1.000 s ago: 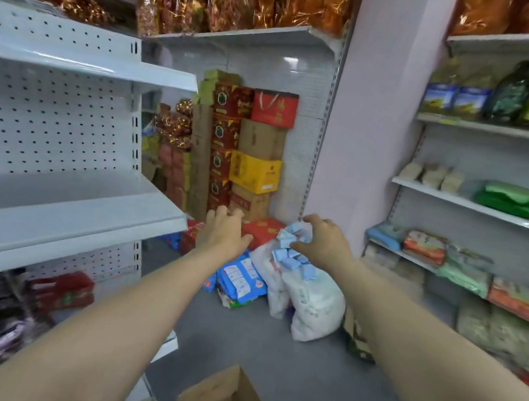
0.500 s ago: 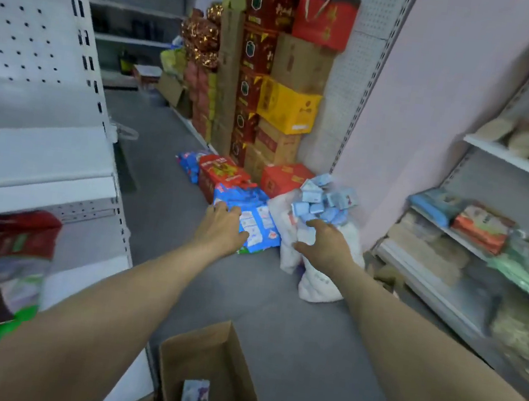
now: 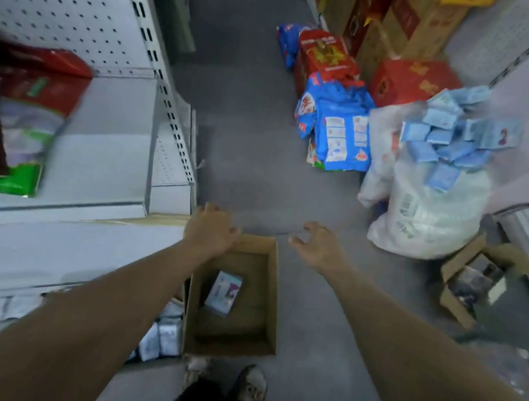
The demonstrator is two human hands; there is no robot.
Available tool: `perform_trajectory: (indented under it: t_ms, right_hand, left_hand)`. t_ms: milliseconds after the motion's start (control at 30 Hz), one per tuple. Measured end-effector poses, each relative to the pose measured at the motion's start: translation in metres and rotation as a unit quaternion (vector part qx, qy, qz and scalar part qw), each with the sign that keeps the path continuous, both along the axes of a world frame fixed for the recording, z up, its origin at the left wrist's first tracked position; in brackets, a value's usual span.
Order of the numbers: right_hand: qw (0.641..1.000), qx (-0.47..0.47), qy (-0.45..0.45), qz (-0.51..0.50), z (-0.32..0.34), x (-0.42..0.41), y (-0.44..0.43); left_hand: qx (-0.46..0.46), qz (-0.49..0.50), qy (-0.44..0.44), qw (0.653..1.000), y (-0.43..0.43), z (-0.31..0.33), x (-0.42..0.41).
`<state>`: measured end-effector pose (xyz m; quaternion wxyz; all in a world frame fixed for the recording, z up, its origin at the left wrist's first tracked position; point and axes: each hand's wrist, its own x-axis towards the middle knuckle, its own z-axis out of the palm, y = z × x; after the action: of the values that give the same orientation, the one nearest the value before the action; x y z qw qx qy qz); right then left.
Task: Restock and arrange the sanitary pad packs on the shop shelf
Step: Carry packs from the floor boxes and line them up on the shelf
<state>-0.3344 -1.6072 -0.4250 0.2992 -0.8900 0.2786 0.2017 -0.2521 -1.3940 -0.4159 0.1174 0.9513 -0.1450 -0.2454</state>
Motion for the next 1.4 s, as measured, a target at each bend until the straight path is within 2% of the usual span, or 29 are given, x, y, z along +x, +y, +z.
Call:
perform_trajectory:
  t_ms: [133,367,467,567,800,833,933,1000,1133,1233,1400]
  right_hand:
    - [0.995,0.015,0.082,0.048,-0.091,0.001,0.017]
    - [0.984,0.076,0.162,0.015,-0.277,-0.020,0.059]
    - [0.980,0.076,0.178,0.042,-0.343,-0.026,0.068]
    - [0.972,0.103,0.202,0.063,-0.403,-0.023,0.073]
    - [0.972,0.159,0.166,0.037,-0.525,0.003,0.087]
    - [0.974,0.149,0.164,0.049,-0.541,0.007,0.091]
    - [0.979,0.093,0.152,0.102,-0.576,0.015,0.098]
    - [0.979,0.093,0.134,0.120,-0.593,0.018,0.101]
    - [0.982,0.088,0.123,0.109,-0.609,0.017,0.104]
    - [0.983,0.076,0.144,0.081,-0.600,0.005,0.098]
    - [0.980,0.103,0.170,-0.027,-0.553,-0.029,0.087]
  left_hand:
    - [0.015,0.040,0.067,0.997,0.010,-0.098,-0.009]
    - [0.022,0.079,0.191,0.978,0.033,-0.285,-0.041]
    - [0.030,0.104,0.228,0.968,0.039,-0.361,-0.057]
    - [0.015,0.189,0.275,0.943,0.042,-0.433,-0.064]
    - [-0.044,0.403,0.322,0.856,0.048,-0.561,-0.079]
    - [-0.059,0.444,0.335,0.829,0.047,-0.573,-0.083]
    - [-0.112,0.568,0.384,0.719,0.044,-0.601,-0.095]
    - [-0.149,0.591,0.405,0.681,0.045,-0.620,-0.100]
    - [-0.217,0.603,0.407,0.651,0.046,-0.632,-0.105]
    - [-0.273,0.587,0.404,0.647,0.044,-0.612,-0.110]
    - [-0.259,0.579,0.409,0.656,0.039,-0.556,-0.109]
